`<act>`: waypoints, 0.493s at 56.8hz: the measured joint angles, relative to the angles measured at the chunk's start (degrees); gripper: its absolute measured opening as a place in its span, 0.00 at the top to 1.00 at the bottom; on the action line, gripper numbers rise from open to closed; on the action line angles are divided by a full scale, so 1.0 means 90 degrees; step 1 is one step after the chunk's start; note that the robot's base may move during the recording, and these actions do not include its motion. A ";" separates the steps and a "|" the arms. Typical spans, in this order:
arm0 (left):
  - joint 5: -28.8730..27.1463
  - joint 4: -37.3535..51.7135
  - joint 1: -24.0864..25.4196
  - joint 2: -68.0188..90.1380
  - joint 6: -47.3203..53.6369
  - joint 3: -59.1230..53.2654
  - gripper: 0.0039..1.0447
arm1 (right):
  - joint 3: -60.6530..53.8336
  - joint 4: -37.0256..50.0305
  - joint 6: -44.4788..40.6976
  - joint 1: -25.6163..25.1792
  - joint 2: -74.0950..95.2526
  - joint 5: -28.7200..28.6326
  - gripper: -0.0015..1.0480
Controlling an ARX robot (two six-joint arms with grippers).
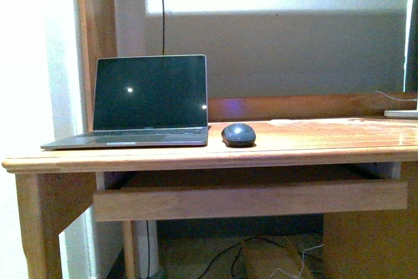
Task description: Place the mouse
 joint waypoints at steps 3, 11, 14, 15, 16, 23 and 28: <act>0.0000 0.0000 0.0000 0.0000 0.0002 0.0000 0.07 | -0.0044 0.0000 -0.0029 0.0000 -0.0024 0.0000 0.94; 0.0000 0.0000 0.0000 0.0000 0.0000 0.0000 0.07 | -0.0146 0.0017 -0.0056 -0.0005 -0.0148 -0.0002 0.97; -0.0002 0.0000 0.0000 0.0000 0.0000 0.0000 0.07 | -0.0277 0.0019 -0.0056 -0.0005 -0.0267 0.0002 0.97; -0.0002 0.0000 0.0000 0.0000 0.0000 0.0000 0.07 | -0.0274 0.0012 -0.0058 -0.0007 -0.0282 -0.0002 0.97; -0.0002 0.0000 0.0000 -0.0002 0.0000 0.0000 0.07 | -0.0277 0.0017 -0.0056 -0.0007 -0.0289 -0.0010 0.97; 0.0000 -0.0002 0.0000 -0.0002 0.0002 0.0000 0.07 | -0.0277 0.0032 -0.0058 -0.0010 -0.0318 -0.0002 0.97; 0.0000 0.0000 0.0000 0.0000 0.0002 0.0000 0.07 | -0.0277 0.0032 -0.0070 -0.0010 -0.0318 0.0000 0.95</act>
